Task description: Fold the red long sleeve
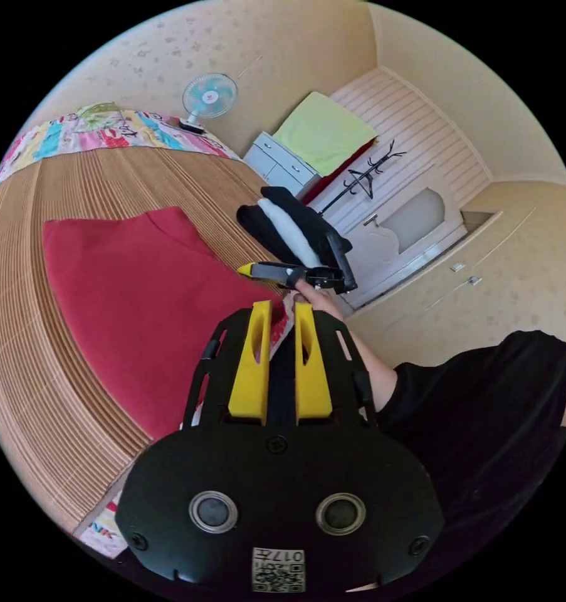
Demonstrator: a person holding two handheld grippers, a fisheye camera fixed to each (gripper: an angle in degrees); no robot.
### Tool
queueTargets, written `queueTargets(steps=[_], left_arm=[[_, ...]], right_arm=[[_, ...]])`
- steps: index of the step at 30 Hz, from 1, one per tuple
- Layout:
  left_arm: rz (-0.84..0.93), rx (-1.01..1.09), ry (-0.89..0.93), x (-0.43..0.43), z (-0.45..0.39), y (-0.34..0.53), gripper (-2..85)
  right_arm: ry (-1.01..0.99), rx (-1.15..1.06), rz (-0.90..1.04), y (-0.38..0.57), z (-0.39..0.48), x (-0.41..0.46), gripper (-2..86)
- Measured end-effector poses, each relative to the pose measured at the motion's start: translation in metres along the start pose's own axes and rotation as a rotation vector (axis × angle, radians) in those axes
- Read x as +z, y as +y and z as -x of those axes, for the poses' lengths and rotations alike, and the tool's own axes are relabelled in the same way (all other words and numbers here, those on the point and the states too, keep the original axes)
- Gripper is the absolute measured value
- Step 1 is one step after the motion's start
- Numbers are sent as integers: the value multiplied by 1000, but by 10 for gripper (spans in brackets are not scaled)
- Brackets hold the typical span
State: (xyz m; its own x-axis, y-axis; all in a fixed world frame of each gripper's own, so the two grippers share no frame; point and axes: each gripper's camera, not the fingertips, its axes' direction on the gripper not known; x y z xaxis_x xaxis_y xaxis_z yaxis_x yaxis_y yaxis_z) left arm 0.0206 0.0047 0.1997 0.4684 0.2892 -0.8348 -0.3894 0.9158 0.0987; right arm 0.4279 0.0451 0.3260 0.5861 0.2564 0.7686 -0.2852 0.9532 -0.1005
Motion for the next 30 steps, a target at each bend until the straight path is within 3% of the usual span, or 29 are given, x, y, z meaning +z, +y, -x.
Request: queueTargets(steps=[3,7,11,14,16,18,20,23,30], left_arm=[[-156,-229,-156,-47,48,9,135],[-79,-442,-138,-45,132,10,181],[-43,-515,-20,-20,168,15,191],[25,-536,201,17,177,15,186],[28,-545,200,22,174,17,179],[44,-512,196,12,168,15,158],[-10,-485,232,-16,160,19,143],[-123,-442,171,-104,146,28,137],[-213,-334,-338,-368,123,47,144]], right_arm=[[-196,-6,16,-14,-15,2,159],[-290,3,197,-39,-24,38,245],[-290,-7,362,-44,-26,77,238],[-269,21,372,-44,-32,81,209],[-279,15,393,-44,-31,84,184],[-433,2,424,-44,-25,95,164],[-639,-25,432,-42,2,115,151],[-672,-174,498,-43,80,153,143],[-683,-403,539,-22,284,293,137]])
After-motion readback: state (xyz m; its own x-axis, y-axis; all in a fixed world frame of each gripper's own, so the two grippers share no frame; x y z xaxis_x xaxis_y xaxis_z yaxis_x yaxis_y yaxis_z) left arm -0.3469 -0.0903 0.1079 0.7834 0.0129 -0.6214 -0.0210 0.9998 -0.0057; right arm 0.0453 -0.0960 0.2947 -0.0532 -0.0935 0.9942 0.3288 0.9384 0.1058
